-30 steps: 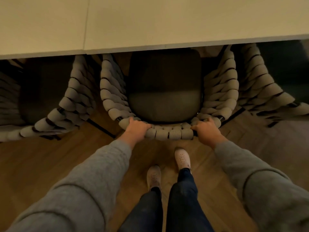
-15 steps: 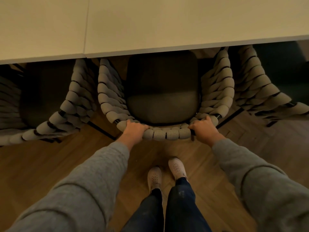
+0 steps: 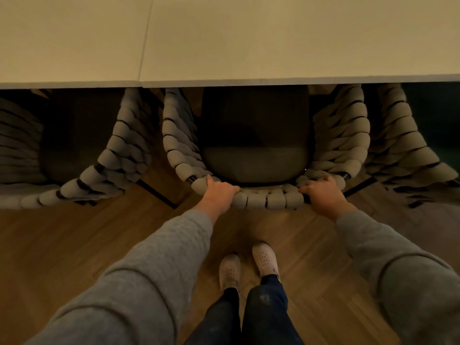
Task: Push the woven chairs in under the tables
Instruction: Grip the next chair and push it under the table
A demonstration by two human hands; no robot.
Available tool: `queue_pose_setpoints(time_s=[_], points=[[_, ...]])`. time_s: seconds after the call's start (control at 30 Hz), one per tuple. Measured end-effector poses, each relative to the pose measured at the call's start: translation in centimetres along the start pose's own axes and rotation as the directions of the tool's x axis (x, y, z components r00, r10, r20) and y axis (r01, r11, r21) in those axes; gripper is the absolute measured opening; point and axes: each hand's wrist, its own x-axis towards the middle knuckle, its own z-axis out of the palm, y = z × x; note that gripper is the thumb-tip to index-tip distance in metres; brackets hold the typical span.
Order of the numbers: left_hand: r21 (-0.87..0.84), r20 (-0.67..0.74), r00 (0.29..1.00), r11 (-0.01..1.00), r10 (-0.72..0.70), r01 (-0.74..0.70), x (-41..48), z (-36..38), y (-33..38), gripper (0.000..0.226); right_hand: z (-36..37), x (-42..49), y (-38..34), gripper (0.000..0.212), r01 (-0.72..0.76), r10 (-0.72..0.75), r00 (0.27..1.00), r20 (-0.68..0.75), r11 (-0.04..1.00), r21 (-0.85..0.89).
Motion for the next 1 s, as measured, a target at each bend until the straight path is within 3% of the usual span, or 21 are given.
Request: queue_pose_setpoints(time_s=[0.4,0.57,0.67,0.77,0.87,1.0], points=[[0.078,-0.002,1.000,0.997,0.009,-0.008,0.8,-0.6,0.0,0.049,-0.1,0.6,0.5,0.029,0.024,-0.023,0.999,-0.036,0.999,0.035],[0.043,-0.023,0.998,0.997,0.061,-0.060,0.8,-0.2,-0.4,0.056,-0.2,1.0,1.0,0.031,0.044,-0.047,0.998,0.039,0.997,0.062],[0.013,-0.086,0.992,0.996,0.094,-0.093,0.3,0.1,-0.7,0.067,-1.2,1.7,0.6,0.069,0.072,-0.097,0.975,0.200,0.989,0.128],[0.026,-0.145,0.988,0.998,0.058,-0.055,-1.2,0.4,-1.9,0.085,-3.5,2.7,-1.8,0.100,0.105,-0.200,0.942,0.268,0.938,0.331],[-0.015,-0.271,0.962,0.999,-0.039,0.036,-3.6,1.6,-5.0,0.093,-7.0,3.6,-5.8,0.108,0.209,-0.303,0.941,0.149,0.869,0.449],[-0.127,-0.330,0.909,0.966,-0.254,0.224,-7.4,3.8,-10.1,0.093,-10.9,5.2,-12.7,0.101,0.378,-0.397,0.917,-0.043,0.828,0.414]])
